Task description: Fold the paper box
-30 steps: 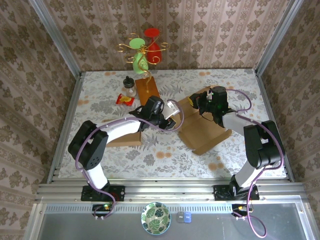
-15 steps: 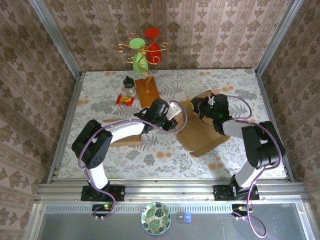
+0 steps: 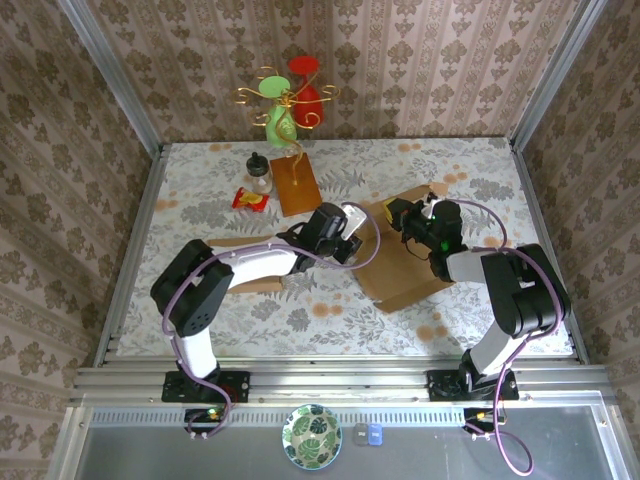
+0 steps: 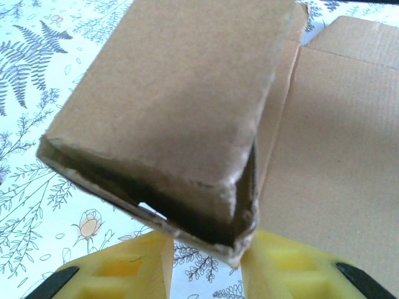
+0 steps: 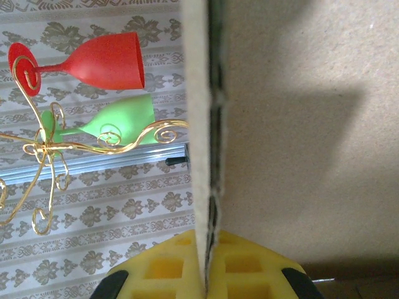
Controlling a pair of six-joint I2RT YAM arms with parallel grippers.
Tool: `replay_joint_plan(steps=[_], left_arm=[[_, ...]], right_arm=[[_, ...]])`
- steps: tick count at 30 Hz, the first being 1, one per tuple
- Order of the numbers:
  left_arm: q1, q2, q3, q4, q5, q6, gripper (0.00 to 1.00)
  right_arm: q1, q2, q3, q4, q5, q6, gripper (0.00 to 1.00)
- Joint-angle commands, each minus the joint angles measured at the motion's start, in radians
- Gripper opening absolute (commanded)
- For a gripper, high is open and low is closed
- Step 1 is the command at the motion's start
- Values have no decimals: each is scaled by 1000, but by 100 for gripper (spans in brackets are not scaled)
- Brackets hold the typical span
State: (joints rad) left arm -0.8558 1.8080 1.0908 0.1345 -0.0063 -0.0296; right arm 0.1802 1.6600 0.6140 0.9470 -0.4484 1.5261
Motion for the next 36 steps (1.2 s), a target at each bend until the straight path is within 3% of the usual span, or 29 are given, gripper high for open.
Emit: replay_joint_plan(steps=[1,16,36], left_arm=[[0,35,-13,62,-92,-64,33],[-44,110,42,98,-193,-136,30],[-45,123,60,103,-206,-173,31]], right_arm=[[7,19,-26,26,-7,12,0],[20,53,-51,49,-12,36,0],[33,124,-71,66,-17,-114,0]])
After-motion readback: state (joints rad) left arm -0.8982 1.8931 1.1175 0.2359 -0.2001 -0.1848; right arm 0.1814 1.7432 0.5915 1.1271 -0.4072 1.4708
